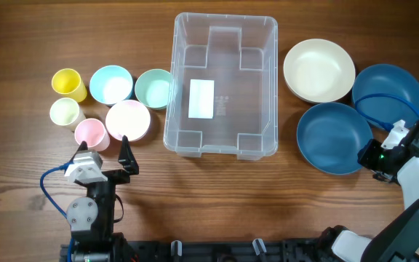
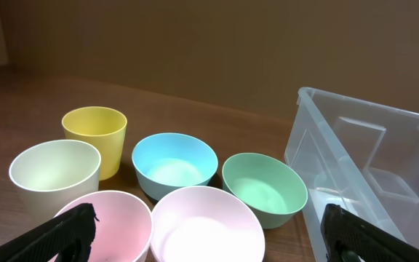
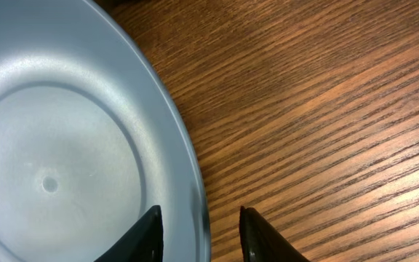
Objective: Pack container
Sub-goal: 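Move the right gripper to the rim of the front teal bowl and grasp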
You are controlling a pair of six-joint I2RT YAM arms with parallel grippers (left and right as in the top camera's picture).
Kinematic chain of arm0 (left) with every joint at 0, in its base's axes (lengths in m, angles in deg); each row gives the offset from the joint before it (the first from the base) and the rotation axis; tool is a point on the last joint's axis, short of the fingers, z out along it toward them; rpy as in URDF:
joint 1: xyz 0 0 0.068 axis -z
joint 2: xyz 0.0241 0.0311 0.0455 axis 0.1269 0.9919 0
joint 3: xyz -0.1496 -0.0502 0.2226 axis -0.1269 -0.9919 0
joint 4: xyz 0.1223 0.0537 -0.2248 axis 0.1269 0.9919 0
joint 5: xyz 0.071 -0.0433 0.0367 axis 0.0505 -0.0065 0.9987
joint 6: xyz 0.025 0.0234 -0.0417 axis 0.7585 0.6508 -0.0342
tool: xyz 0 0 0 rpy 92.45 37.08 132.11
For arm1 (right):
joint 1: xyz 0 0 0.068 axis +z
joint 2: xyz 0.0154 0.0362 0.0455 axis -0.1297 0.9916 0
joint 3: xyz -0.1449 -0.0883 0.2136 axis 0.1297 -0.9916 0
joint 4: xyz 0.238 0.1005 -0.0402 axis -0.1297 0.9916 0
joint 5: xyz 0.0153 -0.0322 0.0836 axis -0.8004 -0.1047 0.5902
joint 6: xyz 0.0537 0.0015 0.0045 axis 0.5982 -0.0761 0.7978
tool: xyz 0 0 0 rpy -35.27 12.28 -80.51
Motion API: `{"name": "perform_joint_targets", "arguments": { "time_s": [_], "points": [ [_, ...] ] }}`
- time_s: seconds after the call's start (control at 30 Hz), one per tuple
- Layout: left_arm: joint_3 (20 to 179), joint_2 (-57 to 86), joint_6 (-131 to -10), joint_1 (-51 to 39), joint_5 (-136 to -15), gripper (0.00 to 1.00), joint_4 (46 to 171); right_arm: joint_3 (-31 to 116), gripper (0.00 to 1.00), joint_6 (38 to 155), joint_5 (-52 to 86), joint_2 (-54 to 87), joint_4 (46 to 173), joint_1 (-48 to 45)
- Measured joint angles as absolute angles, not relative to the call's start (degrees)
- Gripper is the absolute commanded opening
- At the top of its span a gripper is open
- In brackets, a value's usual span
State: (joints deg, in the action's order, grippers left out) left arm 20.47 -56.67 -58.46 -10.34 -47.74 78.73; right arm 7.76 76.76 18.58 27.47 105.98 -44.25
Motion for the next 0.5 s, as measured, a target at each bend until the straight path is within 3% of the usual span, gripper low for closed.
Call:
{"name": "perform_joint_targets", "arguments": {
  "time_s": [0.37,0.5],
  "points": [
    [20.47,-56.67,-58.46,-10.34,-47.74,1.0,78.76,7.76,0.25,76.79,18.58,27.54,105.98,-44.25],
    [20.47,-56.67,-58.46,-10.34,-47.74,1.0,78.76,7.76,0.18,76.79,18.56,27.54,105.95,-44.25]
  ]
}}
